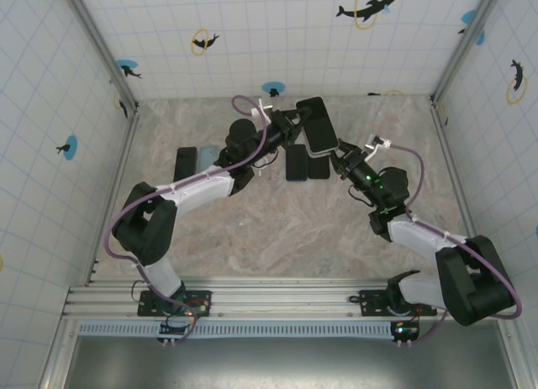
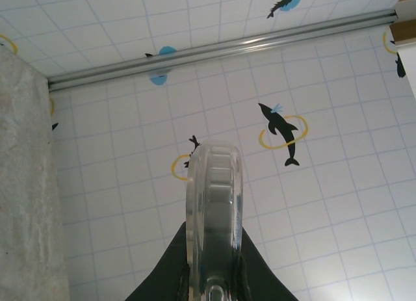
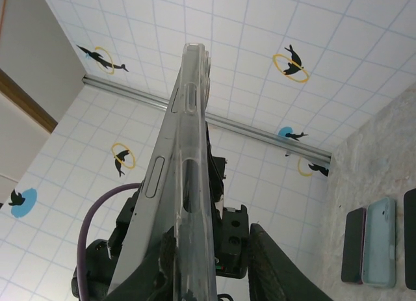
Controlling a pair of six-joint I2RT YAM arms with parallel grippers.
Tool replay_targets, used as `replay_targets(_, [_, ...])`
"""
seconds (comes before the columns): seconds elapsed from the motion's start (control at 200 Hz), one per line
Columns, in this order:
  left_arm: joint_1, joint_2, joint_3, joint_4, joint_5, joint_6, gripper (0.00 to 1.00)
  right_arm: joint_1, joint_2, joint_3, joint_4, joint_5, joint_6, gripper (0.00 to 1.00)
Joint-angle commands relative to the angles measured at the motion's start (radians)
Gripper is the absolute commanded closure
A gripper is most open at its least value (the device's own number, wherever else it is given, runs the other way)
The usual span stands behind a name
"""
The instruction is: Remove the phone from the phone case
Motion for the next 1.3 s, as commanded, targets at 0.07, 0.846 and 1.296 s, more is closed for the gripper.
replay_targets(0.07, [-0.016,0.006,0.039,0.048,0.021,-0.015,0.92,0.011,0.016,0.041,0.070,0.010,0.026,0.79])
replay_targets(0.846, [0.005,-0.123,-0.027,-0.263,0.024,0.097,0.34,-0.008,-0.035,-0.056,0.005,0.174,0.081,0.97])
replay_targets(1.296, [-0.095,-0.232,-0.132,-0.336,-0.054,-0.011,0.38,-0.010,-0.101,-0.090,-0.107,0.321,0.005,0.98])
